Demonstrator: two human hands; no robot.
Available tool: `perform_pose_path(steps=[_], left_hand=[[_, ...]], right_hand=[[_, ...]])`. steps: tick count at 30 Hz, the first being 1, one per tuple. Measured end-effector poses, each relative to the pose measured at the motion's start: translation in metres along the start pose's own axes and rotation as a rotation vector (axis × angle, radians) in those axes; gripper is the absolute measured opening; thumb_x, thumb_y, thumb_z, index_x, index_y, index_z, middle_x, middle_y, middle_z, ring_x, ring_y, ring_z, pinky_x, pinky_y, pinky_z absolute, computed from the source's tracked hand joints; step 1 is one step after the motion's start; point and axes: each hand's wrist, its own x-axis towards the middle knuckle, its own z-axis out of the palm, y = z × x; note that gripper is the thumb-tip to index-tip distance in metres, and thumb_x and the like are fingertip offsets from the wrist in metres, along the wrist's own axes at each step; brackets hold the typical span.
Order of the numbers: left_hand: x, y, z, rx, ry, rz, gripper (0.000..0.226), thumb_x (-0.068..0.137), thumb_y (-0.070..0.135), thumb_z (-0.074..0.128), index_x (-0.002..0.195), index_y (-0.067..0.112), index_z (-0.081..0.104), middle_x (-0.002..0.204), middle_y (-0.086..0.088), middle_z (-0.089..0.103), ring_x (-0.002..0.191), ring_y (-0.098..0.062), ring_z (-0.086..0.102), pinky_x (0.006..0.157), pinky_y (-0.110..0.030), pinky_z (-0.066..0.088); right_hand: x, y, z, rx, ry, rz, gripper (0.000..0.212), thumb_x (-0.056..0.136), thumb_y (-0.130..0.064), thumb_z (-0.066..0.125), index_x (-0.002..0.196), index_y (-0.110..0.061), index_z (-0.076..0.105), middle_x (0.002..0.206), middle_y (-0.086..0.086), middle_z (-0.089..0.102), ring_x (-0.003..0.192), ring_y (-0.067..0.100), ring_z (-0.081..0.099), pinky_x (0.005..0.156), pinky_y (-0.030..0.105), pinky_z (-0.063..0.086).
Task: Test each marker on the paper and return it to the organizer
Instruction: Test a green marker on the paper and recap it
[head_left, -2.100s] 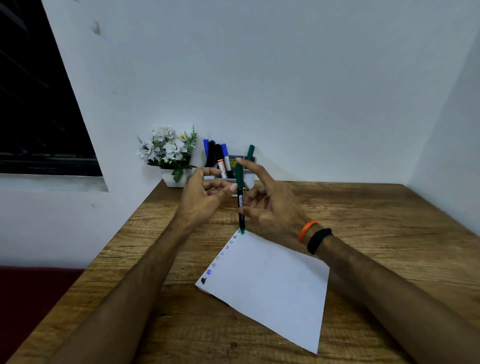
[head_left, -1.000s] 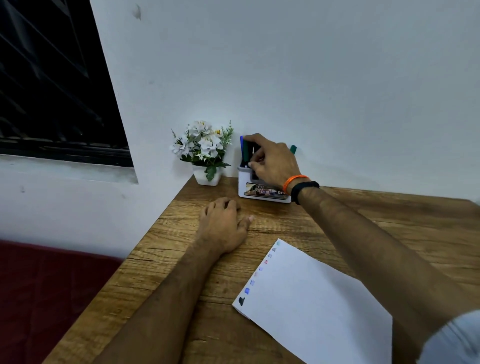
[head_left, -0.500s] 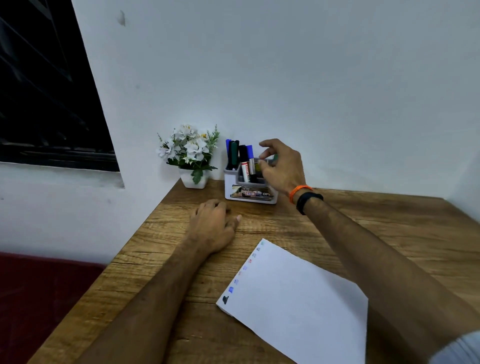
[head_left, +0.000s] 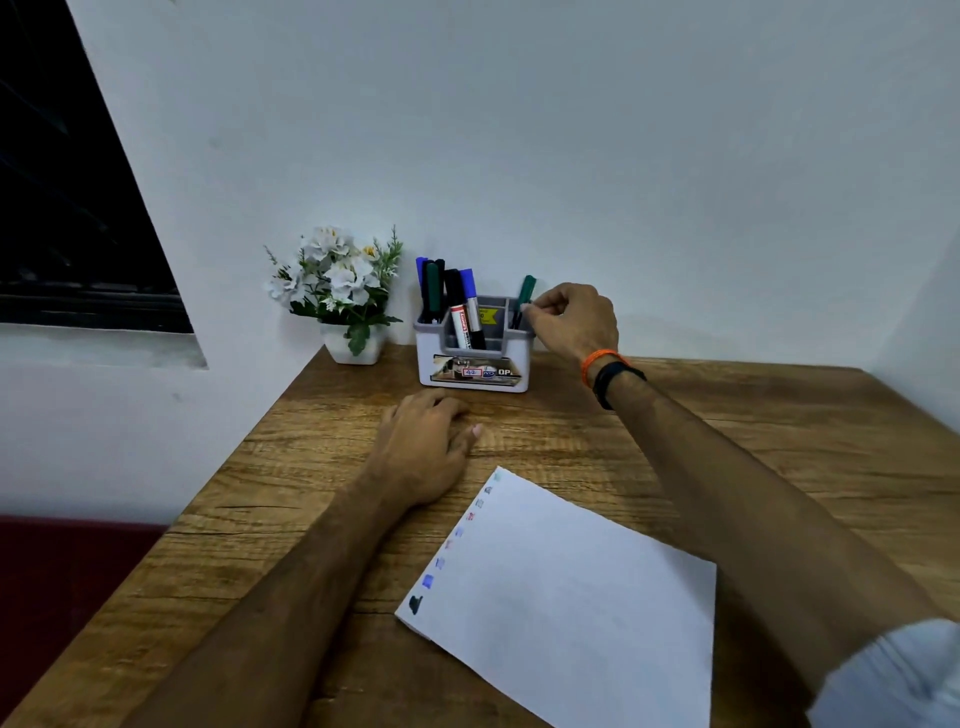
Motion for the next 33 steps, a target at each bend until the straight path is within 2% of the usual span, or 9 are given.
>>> perform_pose_path(steps=[8, 10, 13, 16, 23, 26, 29, 31, 33], left_hand=[[0.002, -0.002, 0.002, 0.004, 0.012, 0.006, 0.045, 0.096, 0.047, 0.042, 0.135, 0.024, 0.049, 0.142, 0.002, 0.045, 0.131, -0.017, 0.036, 0.111, -0.041, 0.027], [0.001, -0.002, 0.002, -0.002, 0.014, 0.007, 0.045, 0.096, 0.046, 0.042, 0.135, 0.024, 0.049, 0.141, 0.002, 0.045, 0.131, -0.017, 0.036, 0.111, -0.041, 0.026], [0.001, -0.002, 0.002, -0.011, 0.025, 0.013, 0.045, 0.096, 0.046, 0.043, 0.134, 0.024, 0.049, 0.141, 0.002, 0.045, 0.131, -0.016, 0.036, 0.111, -0.041, 0.026], [0.001, -0.003, 0.002, -0.007, 0.015, 0.008, 0.045, 0.096, 0.046, 0.043, 0.135, 0.025, 0.049, 0.141, 0.002, 0.045, 0.131, -0.017, 0.036, 0.112, -0.042, 0.026], [-0.002, 0.0, -0.001, -0.01, -0.006, -0.002, 0.046, 0.096, 0.046, 0.043, 0.135, 0.023, 0.049, 0.141, 0.001, 0.045, 0.131, -0.017, 0.037, 0.111, -0.041, 0.028], [-0.004, 0.002, -0.005, -0.044, -0.016, 0.001, 0.047, 0.096, 0.046, 0.046, 0.136, 0.022, 0.048, 0.14, 0.0, 0.049, 0.129, -0.017, 0.041, 0.109, -0.042, 0.032], [-0.008, 0.008, -0.019, -0.259, 0.094, -0.014, 0.044, 0.094, 0.041, 0.054, 0.132, 0.019, 0.053, 0.132, 0.0, 0.056, 0.121, -0.016, 0.05, 0.104, -0.04, 0.041], [-0.014, 0.017, -0.033, -0.566, 0.164, -0.026, 0.04, 0.089, 0.039, 0.062, 0.123, 0.019, 0.06, 0.121, 0.003, 0.064, 0.111, -0.014, 0.059, 0.095, -0.037, 0.051], [-0.019, 0.025, -0.049, -0.886, 0.149, 0.009, 0.042, 0.079, 0.034, 0.071, 0.114, 0.013, 0.064, 0.107, 0.001, 0.07, 0.099, -0.014, 0.067, 0.084, -0.027, 0.056]], right_hand=[[0.018, -0.015, 0.019, -0.005, -0.001, 0.119, 0.042, 0.076, -0.05, 0.074, 0.099, -0.015, 0.076, 0.103, 0.005, 0.074, 0.096, 0.02, 0.067, 0.078, 0.03, 0.055], [0.022, -0.017, 0.021, 0.038, -0.007, 0.148, 0.039, 0.074, -0.048, 0.078, 0.096, -0.016, 0.077, 0.102, 0.005, 0.074, 0.094, 0.019, 0.068, 0.078, 0.031, 0.057], [0.022, -0.02, 0.02, 0.127, 0.028, 0.156, 0.024, 0.075, -0.034, 0.083, 0.09, -0.016, 0.077, 0.095, 0.002, 0.075, 0.089, 0.015, 0.068, 0.076, 0.026, 0.055], [0.014, -0.025, 0.015, 0.195, 0.041, 0.091, 0.019, 0.076, -0.027, 0.082, 0.091, -0.016, 0.076, 0.091, -0.003, 0.073, 0.087, 0.011, 0.066, 0.079, 0.025, 0.056], [-0.011, -0.053, -0.023, 0.378, 0.1, -0.131, 0.016, 0.08, -0.022, 0.081, 0.092, -0.015, 0.073, 0.08, -0.011, 0.068, 0.072, -0.006, 0.063, 0.072, 0.013, 0.052], [-0.024, -0.065, -0.044, 0.456, 0.103, -0.225, 0.014, 0.08, -0.02, 0.081, 0.089, -0.018, 0.071, 0.08, -0.013, 0.069, 0.074, -0.005, 0.063, 0.071, 0.016, 0.052], [-0.044, -0.071, -0.061, 0.582, 0.02, -0.238, 0.013, 0.08, -0.018, 0.081, 0.088, -0.018, 0.071, 0.082, -0.006, 0.072, 0.079, 0.008, 0.069, 0.075, 0.026, 0.057], [-0.06, -0.071, -0.069, 0.633, -0.08, -0.184, 0.013, 0.081, -0.016, 0.081, 0.091, -0.013, 0.072, 0.082, 0.0, 0.073, 0.075, 0.005, 0.07, 0.063, 0.018, 0.053], [-0.079, -0.068, -0.072, 0.658, -0.155, -0.106, 0.014, 0.082, -0.012, 0.08, 0.092, -0.009, 0.071, 0.079, 0.001, 0.071, 0.063, -0.005, 0.065, 0.052, 0.009, 0.044]])
